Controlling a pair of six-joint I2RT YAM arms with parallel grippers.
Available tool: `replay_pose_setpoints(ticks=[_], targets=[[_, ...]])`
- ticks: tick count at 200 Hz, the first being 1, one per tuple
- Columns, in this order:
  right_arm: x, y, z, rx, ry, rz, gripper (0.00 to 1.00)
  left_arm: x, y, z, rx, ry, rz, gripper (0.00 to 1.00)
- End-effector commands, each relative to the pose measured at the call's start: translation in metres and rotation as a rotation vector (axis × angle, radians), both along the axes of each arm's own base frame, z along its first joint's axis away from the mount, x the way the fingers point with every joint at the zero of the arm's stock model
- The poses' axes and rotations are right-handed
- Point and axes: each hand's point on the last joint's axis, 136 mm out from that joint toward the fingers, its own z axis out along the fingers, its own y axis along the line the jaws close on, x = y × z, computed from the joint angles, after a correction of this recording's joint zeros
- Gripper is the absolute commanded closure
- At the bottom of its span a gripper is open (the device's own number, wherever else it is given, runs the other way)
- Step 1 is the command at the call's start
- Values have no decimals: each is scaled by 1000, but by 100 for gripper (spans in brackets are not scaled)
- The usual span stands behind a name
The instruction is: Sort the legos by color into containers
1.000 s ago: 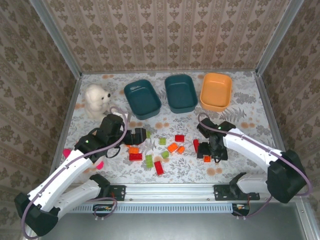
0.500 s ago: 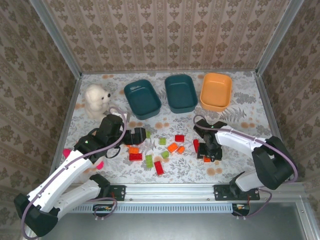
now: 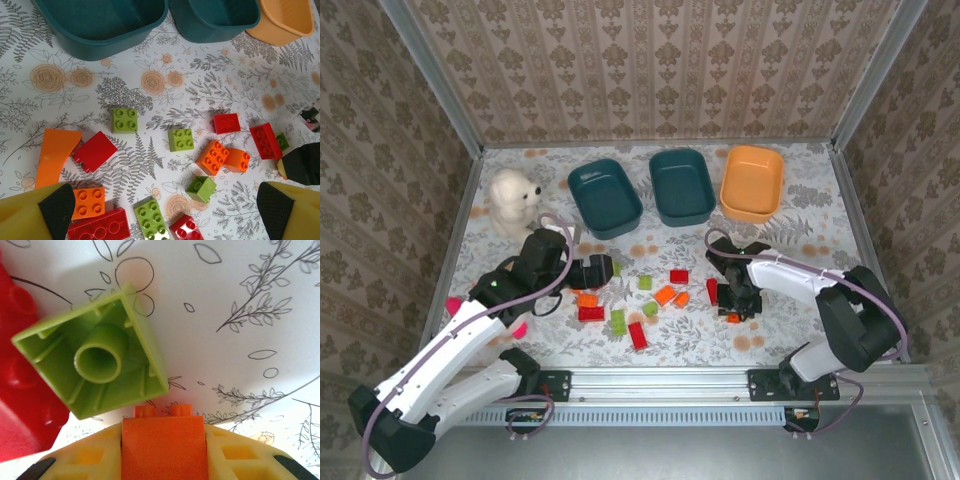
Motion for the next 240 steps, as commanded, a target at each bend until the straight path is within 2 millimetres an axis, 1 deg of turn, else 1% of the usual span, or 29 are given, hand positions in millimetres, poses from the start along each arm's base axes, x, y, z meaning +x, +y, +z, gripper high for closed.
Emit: replay_pose_setpoints(ticks=[1, 31, 55, 73, 89, 101, 106, 123, 132, 143, 159, 182, 194, 204, 215, 240], targets=[[9, -6, 28, -16, -76, -13, 69, 3, -6, 0, -17, -3, -2, 3], [21, -8, 80, -1, -194, -23, 70, 9, -15, 2, -23, -9, -18, 3], [41, -10, 127, 7, -287, -25, 70, 18, -24, 7, -27, -17, -30, 3], [66, -13, 160, 26, -354, -37, 70, 26, -31, 13, -30, -28, -37, 3], [91, -18, 179, 52, -388, -59, 70, 34, -37, 18, -35, -37, -36, 3], [111, -22, 189, 78, -413, -81, 70, 40, -40, 23, -43, -41, -27, 3], [122, -24, 186, 77, -401, -91, 70, 43, -42, 25, -49, -41, -23, 3], [154, -30, 194, 90, -428, -115, 71, 53, -48, 35, -79, -49, -16, 2], [170, -34, 193, 88, -433, -129, 71, 59, -51, 39, -92, -54, -9, 2], [190, -39, 188, 97, -427, -154, 71, 66, -53, 44, -105, -59, -3, 2], [216, -45, 178, 94, -418, -178, 72, 76, -55, 51, -124, -68, 7, 2], [247, -57, 156, 67, -390, -210, 74, 90, -57, 60, -152, -78, 26, 2], [264, -59, 147, 65, -389, -213, 75, 97, -56, 64, -163, -82, 38, 2], [278, -58, 144, 59, -396, -201, 75, 101, -56, 67, -164, -88, 45, 2], [290, -61, 137, 41, -385, -206, 75, 105, -55, 69, -165, -94, 53, 2], [311, -76, 106, 11, -338, -243, 75, 108, -52, 70, -165, -96, 68, 2]])
